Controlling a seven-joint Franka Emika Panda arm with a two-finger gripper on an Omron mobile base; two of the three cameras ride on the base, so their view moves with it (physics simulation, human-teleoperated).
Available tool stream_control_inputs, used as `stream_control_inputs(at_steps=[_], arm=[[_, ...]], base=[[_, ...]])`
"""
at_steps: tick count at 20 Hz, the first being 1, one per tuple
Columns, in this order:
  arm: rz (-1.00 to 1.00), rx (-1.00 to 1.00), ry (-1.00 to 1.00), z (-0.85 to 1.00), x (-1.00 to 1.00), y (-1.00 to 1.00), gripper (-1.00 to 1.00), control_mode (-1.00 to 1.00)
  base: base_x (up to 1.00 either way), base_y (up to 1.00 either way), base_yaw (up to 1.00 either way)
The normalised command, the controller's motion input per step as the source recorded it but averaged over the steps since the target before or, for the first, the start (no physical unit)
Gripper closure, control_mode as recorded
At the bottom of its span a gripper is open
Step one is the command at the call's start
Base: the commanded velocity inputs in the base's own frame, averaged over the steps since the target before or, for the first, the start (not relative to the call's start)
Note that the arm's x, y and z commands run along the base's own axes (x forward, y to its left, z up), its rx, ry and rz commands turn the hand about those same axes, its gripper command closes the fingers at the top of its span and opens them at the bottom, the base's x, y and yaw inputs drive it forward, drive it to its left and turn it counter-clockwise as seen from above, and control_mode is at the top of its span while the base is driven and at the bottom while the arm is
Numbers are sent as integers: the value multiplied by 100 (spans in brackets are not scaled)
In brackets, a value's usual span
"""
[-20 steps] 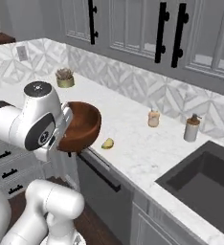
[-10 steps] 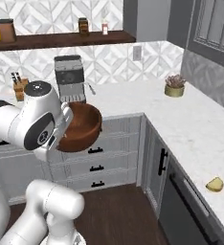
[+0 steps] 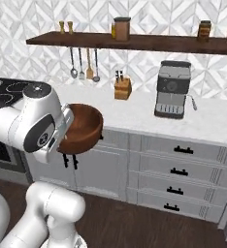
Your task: Pick the garlic from the sink and place it in the bowl. Then pick the bowl and place it in the microwave. Then close the microwave door and press the start button.
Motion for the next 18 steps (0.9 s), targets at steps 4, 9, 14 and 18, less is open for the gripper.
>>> stream_control_inputs(at_steps=[4, 9, 14, 18], arm=[[0, 0, 0, 0, 0, 0, 100, 100], [0, 0, 0, 0, 0, 0, 100, 100], [0, 0, 0, 0, 0, 0, 100, 100], [0, 0, 0, 0, 0, 0, 100, 100]], base=[[0, 37, 70], [7, 17, 71], [7, 8, 82], [0, 0, 92]])
